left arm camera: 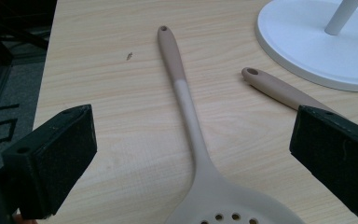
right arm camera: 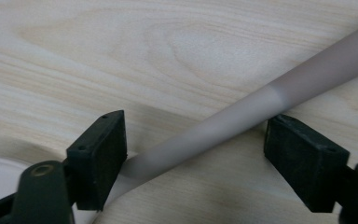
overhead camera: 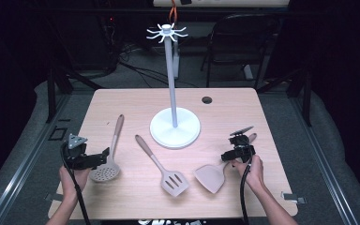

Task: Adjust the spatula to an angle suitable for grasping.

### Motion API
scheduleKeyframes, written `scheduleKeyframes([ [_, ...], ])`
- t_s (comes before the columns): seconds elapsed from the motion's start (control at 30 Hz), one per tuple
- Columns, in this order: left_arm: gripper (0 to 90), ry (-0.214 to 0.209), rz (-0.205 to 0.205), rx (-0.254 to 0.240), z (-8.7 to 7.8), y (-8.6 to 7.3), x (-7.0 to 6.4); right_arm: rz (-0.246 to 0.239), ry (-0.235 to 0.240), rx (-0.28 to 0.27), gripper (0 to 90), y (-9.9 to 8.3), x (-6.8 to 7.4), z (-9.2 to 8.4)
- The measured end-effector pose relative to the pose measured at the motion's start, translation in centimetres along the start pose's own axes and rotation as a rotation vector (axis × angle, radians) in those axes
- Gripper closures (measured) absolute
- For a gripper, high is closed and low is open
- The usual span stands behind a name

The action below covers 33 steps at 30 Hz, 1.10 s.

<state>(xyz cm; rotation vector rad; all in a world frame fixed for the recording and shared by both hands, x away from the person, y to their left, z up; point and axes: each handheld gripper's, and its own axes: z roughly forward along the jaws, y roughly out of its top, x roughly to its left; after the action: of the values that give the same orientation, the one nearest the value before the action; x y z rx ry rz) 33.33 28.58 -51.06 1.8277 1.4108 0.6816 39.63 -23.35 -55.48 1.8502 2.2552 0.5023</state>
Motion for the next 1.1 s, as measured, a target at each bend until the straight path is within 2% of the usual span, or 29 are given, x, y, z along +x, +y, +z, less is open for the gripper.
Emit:
scheduleKeyframes([
  [0.4, 0.5, -0.008, -0.003, 0.000, 0.0, -0.1, 0.2, -0.045, 0.058, 0.010, 36.2, 0.2, 0.2, -0.3],
  [0.53, 0.5, -0.008, -0.003, 0.000, -0.1, -0.1, 0.2, -0.072, 0.081, 0.010, 44.9, 0.2, 0.5, -0.5],
  [0.57, 0.5, -0.009, 0.000, 0.000, -0.1, -0.1, 0.2, -0.091, 0.081, 0.005, 49.4, 0.2, 0.8, -0.6],
  [0.67, 0.6, -0.007, 0.001, -0.003, -0.1, -0.1, 0.1, -0.108, 0.089, 0.016, 53.6, 0.2, 1.0, -0.7],
  [0.87, 0.7, -0.009, 0.003, -0.001, 0.0, 0.0, 0.1, -0.156, 0.089, 0.030, 61.6, 0.2, 1.6, -0.9],
  [1.0, 0.7, -0.011, 0.006, 0.000, 0.0, -0.1, 0.1, -0.179, 0.075, 0.033, 64.8, 0.1, 1.9, -0.9],
  [1.1, 0.7, -0.013, 0.007, 0.002, 0.0, -0.1, 0.1, -0.216, 0.047, 0.048, 66.2, 0.1, 2.2, -1.0],
])
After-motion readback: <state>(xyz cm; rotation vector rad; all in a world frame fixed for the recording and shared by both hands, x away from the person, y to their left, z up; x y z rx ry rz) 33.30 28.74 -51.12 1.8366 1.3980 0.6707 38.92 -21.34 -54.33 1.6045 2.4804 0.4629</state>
